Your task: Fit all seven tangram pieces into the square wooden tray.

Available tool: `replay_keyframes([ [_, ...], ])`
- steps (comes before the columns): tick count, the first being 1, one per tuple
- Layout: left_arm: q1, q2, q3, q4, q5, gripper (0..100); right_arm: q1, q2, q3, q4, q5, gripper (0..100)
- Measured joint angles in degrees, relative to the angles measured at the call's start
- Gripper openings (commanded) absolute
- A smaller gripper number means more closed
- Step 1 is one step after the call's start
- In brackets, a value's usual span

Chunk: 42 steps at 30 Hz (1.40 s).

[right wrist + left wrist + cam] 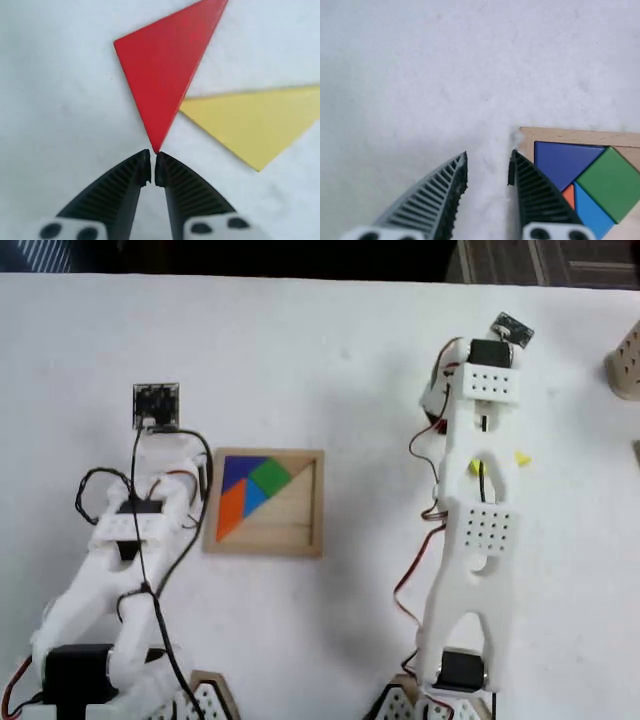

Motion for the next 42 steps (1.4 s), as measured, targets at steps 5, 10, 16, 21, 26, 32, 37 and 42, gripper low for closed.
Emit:
replay_keyframes([
  [5, 0.0, 0.0, 0.0, 0.0, 0.0, 15, -0.3, 0.0, 0.0, 0.2, 0.3, 2.2],
  [10, 0.0, 0.0, 0.0, 0.0, 0.0, 15, 0.4, -1.1, 0.0, -0.5, 0.3, 14.9],
  [16, 0.0, 0.0, 0.0, 0.0, 0.0, 15, 3.7, -1.1, 0.0, -7.6, -5.8, 30.9],
  [21, 0.0, 0.0, 0.0, 0.0, 0.0, 15, 4.4, 3.6, -0.1, -12.2, -11.3, 31.2],
  [26, 0.0, 0.0, 0.0, 0.0, 0.0, 15, 4.2, 5.1, -0.2, -17.6, -12.2, 31.3],
  [32, 0.0, 0.0, 0.0, 0.0, 0.0, 15, 3.8, 6.3, 0.0, -23.2, -12.2, 31.2],
  [37, 0.0, 0.0, 0.0, 0.0, 0.0, 15, 3.3, 6.9, 0.0, -26.3, -12.2, 30.1],
  [42, 0.0, 0.0, 0.0, 0.0, 0.0, 15, 2.6, 9.2, -0.6, -26.9, -11.7, 9.3],
])
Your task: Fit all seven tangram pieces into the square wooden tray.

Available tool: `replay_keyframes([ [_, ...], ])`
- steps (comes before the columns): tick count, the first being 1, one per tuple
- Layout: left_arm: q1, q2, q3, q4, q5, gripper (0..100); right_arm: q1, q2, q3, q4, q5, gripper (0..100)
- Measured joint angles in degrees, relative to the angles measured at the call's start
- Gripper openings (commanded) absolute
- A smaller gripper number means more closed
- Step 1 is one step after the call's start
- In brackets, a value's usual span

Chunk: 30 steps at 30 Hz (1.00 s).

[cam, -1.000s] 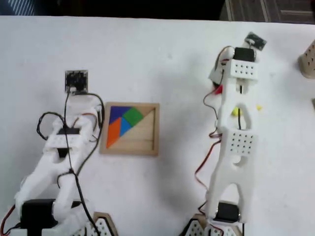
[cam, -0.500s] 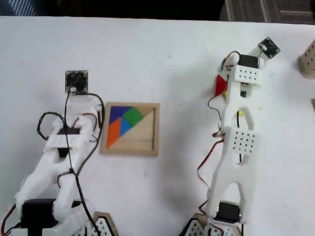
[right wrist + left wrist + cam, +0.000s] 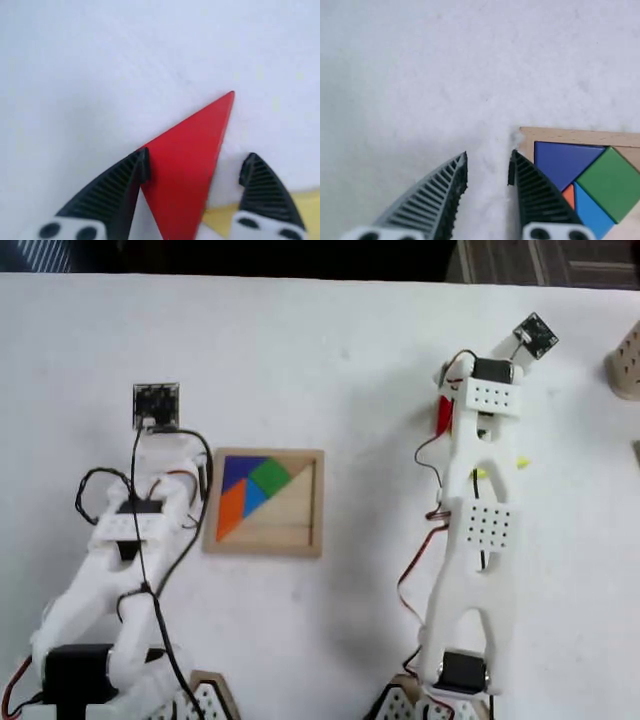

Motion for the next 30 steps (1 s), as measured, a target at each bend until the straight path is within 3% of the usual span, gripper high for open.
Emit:
replay_keyframes([
  [3, 0.0, 0.0, 0.0, 0.0, 0.0, 15, 0.2, 0.4, -0.4, 0.2, 4.5, 1.6],
  [13, 0.0, 0.0, 0.0, 0.0, 0.0, 15, -0.4, 0.8, -2.2, 0.8, 9.8, 1.9],
  [25, 0.0, 0.0, 0.0, 0.0, 0.0, 15, -4.0, 0.8, -16.6, 19.0, 15.6, 2.5],
  [30, 0.0, 0.0, 0.0, 0.0, 0.0, 15, -3.5, 0.9, -23.0, 13.7, 16.2, 2.6],
])
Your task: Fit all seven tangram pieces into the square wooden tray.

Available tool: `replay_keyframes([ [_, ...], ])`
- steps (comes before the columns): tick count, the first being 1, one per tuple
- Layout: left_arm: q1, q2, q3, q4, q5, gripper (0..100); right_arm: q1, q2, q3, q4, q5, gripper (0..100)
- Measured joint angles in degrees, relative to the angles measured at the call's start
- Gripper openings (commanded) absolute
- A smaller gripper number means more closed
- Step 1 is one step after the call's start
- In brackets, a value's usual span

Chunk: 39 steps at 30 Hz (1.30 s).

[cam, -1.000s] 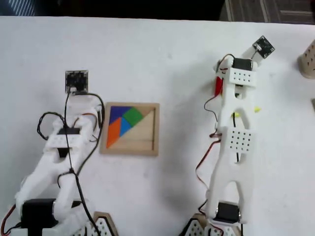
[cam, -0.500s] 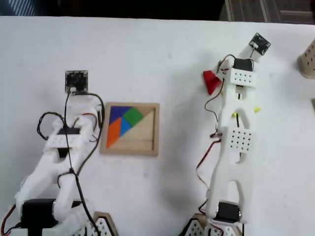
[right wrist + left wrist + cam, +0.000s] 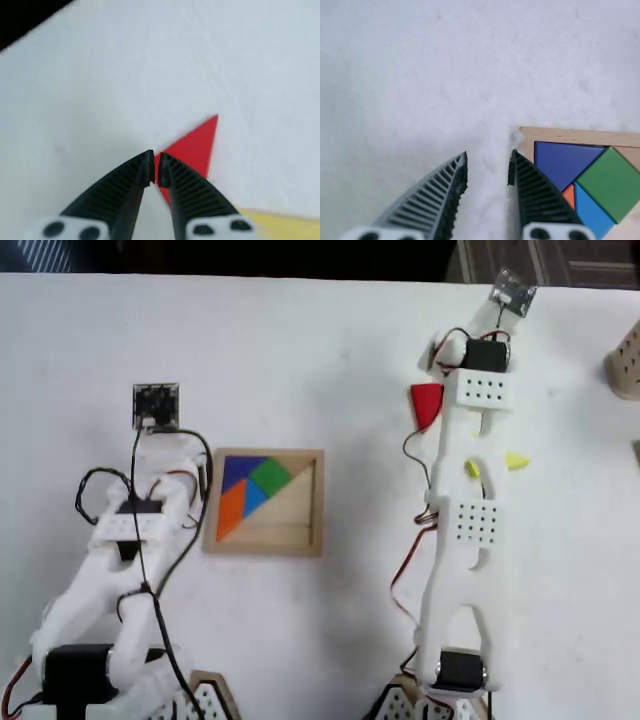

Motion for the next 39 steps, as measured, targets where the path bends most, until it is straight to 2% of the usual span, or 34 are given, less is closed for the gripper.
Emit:
replay_keyframes([
  [7, 0.0, 0.0, 0.0, 0.0, 0.0, 15, 2.8, 12.7, 0.5, -24.4, 0.0, 2.0],
  [10, 0.0, 0.0, 0.0, 0.0, 0.0, 15, 4.7, 15.2, 0.6, -27.6, 0.0, 2.0],
  [14, 0.0, 0.0, 0.0, 0.0, 0.0, 15, 3.9, 15.0, 0.9, -24.2, 1.7, 1.9],
  [17, 0.0, 0.0, 0.0, 0.0, 0.0, 15, 2.6, 14.9, 0.7, -18.7, 8.7, 1.9],
  [22, 0.0, 0.0, 0.0, 0.0, 0.0, 15, -0.6, 13.7, -0.4, -3.6, 21.5, 1.9],
  [25, 0.0, 0.0, 0.0, 0.0, 0.0, 15, -1.8, 12.0, -0.5, 5.9, 26.6, 1.9],
  [29, 0.0, 0.0, 0.0, 0.0, 0.0, 15, -2.9, 11.5, -1.0, 12.0, 28.9, 1.9],
  [39, -0.8, 0.0, 0.0, 0.0, 0.0, 15, -3.2, 8.1, 3.4, 13.5, 29.3, 1.7],
])
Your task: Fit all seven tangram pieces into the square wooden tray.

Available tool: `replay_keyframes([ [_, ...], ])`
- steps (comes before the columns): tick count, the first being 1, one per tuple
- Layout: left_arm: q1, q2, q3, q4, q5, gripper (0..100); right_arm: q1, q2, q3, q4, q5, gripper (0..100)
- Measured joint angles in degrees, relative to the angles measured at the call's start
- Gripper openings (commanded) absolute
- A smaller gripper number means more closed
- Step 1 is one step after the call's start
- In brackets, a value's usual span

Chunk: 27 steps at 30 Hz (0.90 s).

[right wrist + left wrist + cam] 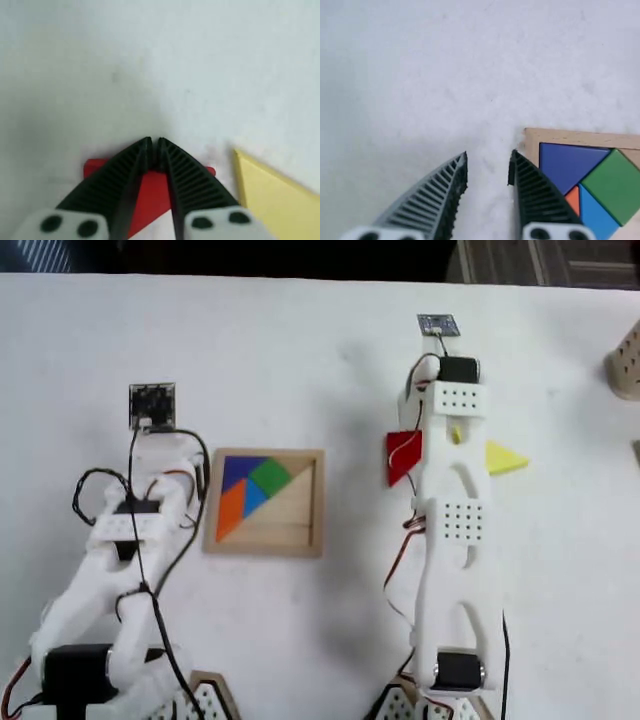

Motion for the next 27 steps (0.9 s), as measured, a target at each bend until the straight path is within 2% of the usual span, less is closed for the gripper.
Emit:
replay_keyframes([
  [16, 0.0, 0.0, 0.0, 0.0, 0.0, 15, -5.1, -27.0, 48.4, -0.6, -1.8, 1.8],
  [22, 0.0, 0.0, 0.0, 0.0, 0.0, 15, -6.2, -39.2, 68.3, -8.8, -1.8, 1.8],
  [27, 0.0, 0.0, 0.0, 0.0, 0.0, 15, -5.4, -56.4, 85.9, -17.0, -1.8, 1.9],
])
